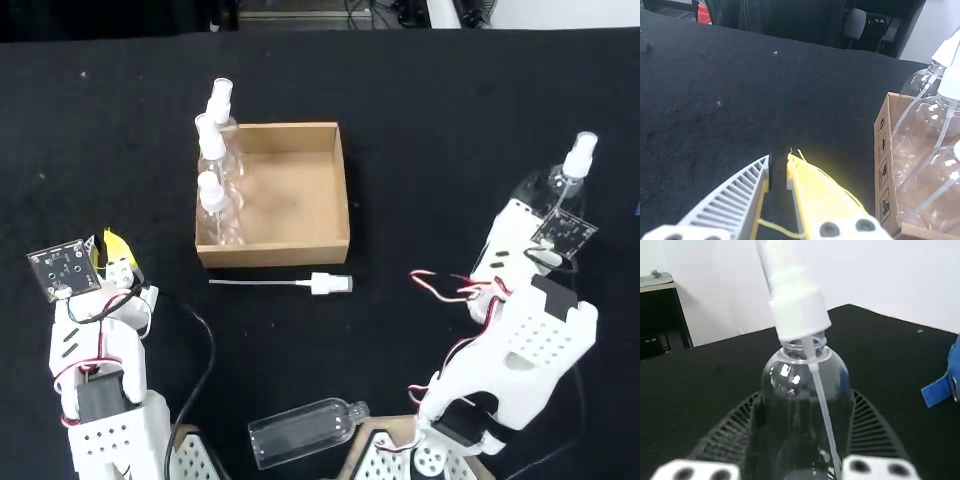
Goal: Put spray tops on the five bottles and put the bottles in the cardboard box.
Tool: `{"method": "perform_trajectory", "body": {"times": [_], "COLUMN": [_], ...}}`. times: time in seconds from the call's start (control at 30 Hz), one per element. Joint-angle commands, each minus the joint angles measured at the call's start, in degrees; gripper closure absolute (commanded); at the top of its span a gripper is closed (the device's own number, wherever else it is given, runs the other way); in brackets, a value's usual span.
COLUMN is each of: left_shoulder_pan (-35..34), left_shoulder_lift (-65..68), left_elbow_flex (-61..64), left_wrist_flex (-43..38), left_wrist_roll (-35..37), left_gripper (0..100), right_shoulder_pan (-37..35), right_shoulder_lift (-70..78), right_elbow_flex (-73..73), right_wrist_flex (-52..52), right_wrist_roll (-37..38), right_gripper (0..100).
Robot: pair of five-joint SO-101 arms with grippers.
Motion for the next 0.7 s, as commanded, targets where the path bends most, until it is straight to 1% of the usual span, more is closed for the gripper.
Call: {"method": "perform_trajectory", "body": {"times": [0.0,0.27,0.67], "left_shoulder_pan": [-0.6,-0.6,-0.7], "left_shoulder_lift": [-0.5,-0.5,-0.5], "left_elbow_flex": [1.4,1.4,1.4], "left_wrist_flex": [0.3,0.3,0.4], "left_wrist_roll": [-0.4,-0.4,-0.4], "left_gripper": [94,94,94], "right_shoulder_pan": [-1.0,-0.5,-0.4], "right_shoulder_lift": [-4.4,-4.4,-2.6], "right_elbow_flex": [0.3,-0.7,-8.7], "right_wrist_flex": [-0.3,-0.4,-0.4], "right_wrist_roll": [-0.4,-0.4,-0.2], "right_gripper": [83.1,83.1,83.2]}}
